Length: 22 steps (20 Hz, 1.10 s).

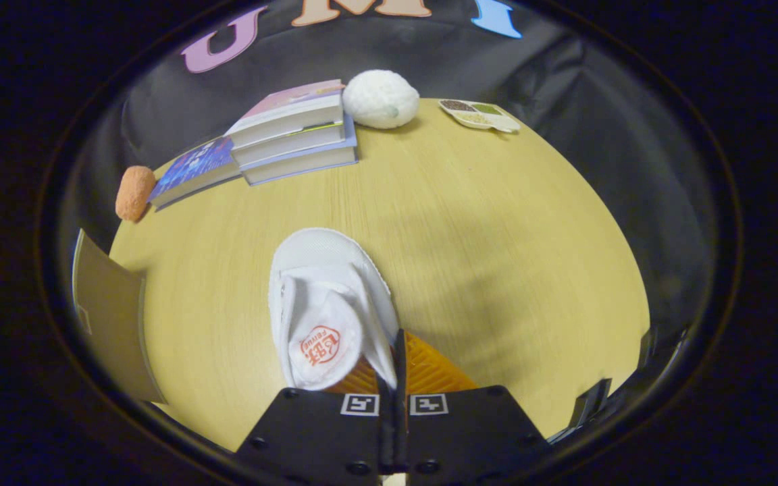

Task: Open the storage box then place both shoes into the box .Put the left shoe in first, then the right shoe, with the right side of both shoes facing outward in a uniform manner.

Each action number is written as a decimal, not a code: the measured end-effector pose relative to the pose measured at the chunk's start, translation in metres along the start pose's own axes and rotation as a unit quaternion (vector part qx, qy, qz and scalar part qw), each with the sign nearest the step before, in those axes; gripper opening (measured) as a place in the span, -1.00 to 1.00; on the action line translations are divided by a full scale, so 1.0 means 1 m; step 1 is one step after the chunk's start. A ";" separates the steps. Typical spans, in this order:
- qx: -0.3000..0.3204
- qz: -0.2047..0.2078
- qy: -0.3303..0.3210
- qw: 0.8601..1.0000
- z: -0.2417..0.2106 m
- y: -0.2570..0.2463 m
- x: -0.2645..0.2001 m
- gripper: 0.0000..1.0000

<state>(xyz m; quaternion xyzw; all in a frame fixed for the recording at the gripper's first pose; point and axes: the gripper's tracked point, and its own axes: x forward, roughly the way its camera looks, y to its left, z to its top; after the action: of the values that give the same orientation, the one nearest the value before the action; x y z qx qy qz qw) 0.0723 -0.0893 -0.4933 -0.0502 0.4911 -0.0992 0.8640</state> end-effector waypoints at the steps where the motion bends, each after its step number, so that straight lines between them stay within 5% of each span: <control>1: 0.016 0.004 0.004 1.000 -0.002 0.001 -0.001 -0.95; 8: 0.144 0.092 0.052 0.984 -0.029 0.043 -0.028 -0.95; 17: 0.224 0.248 0.068 0.940 -0.028 0.156 -0.121 -0.95; 22: 0.231 0.302 0.041 0.924 -0.007 0.218 -0.179 -0.95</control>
<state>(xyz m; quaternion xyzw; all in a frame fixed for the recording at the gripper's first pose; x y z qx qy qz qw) 0.0038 0.1629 -0.3872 0.3058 0.4818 0.0542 0.8194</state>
